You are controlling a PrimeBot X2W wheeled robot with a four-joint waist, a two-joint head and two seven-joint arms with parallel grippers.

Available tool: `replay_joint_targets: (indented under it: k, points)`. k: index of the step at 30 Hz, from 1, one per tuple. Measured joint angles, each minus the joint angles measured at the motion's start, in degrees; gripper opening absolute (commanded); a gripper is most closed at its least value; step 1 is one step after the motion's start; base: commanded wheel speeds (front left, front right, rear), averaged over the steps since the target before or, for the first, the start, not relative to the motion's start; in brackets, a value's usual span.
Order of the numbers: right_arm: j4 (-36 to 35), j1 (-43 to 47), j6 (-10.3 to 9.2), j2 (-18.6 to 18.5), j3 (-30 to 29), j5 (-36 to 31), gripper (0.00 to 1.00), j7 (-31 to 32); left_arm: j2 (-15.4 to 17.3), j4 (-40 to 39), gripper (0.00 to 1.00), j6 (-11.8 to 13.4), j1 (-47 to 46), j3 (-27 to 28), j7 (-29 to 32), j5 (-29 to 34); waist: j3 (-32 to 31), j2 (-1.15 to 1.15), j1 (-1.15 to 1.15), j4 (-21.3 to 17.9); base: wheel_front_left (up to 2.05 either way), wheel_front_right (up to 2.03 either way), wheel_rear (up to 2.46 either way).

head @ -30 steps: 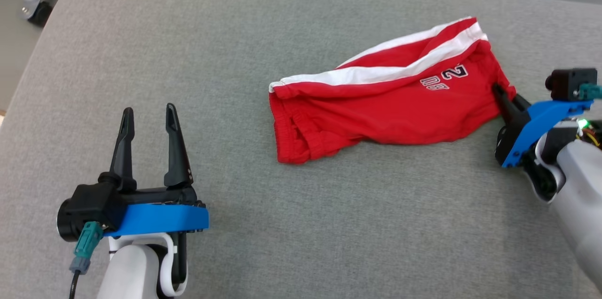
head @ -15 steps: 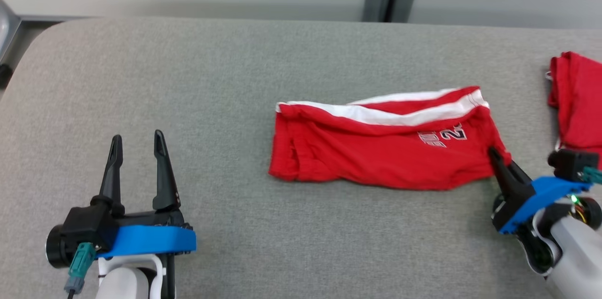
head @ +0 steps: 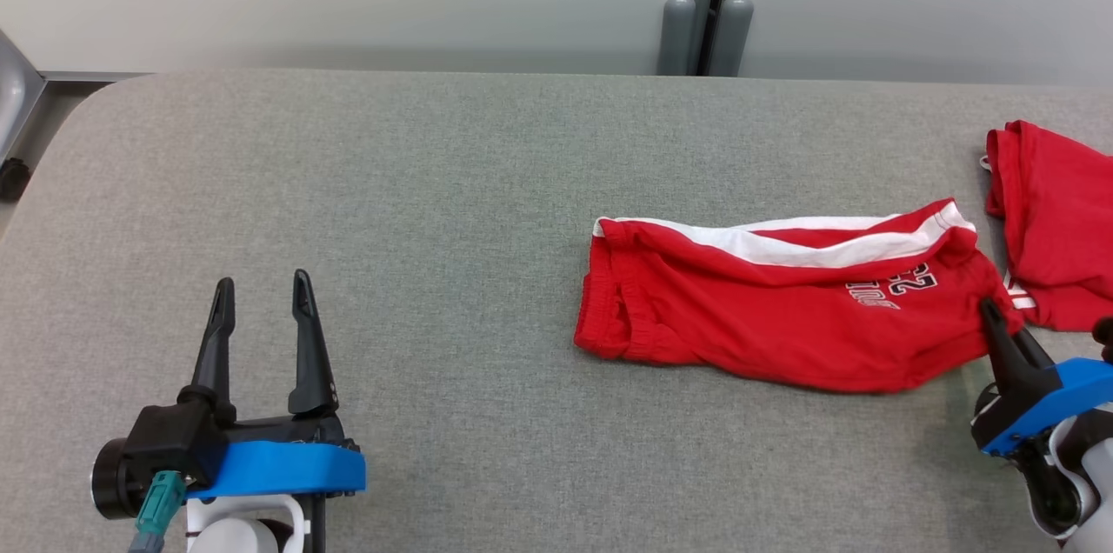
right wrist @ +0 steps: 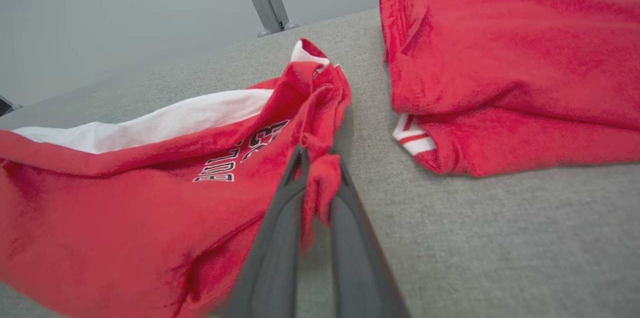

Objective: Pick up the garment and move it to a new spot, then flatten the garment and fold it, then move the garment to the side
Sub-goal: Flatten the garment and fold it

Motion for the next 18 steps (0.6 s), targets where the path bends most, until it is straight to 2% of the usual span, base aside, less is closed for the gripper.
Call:
replay_joint_targets:
  k: [11,18]
  points:
    - [-6.2,-4.4,0.00,4.1,-1.1,-5.4,0.00,2.1,0.0,0.4,1.00,0.2,0.3,-1.1,0.0,-0.1,-1.2,0.00,0.00,0.7,0.00,0.00,0.00]
    - [-10.9,-8.3,0.00,9.3,-0.7,-9.3,0.00,5.2,0.0,0.4,1.00,0.2,0.2,-1.8,0.0,-0.5,-0.9,0.00,0.00,2.0,0.00,0.00,0.00]
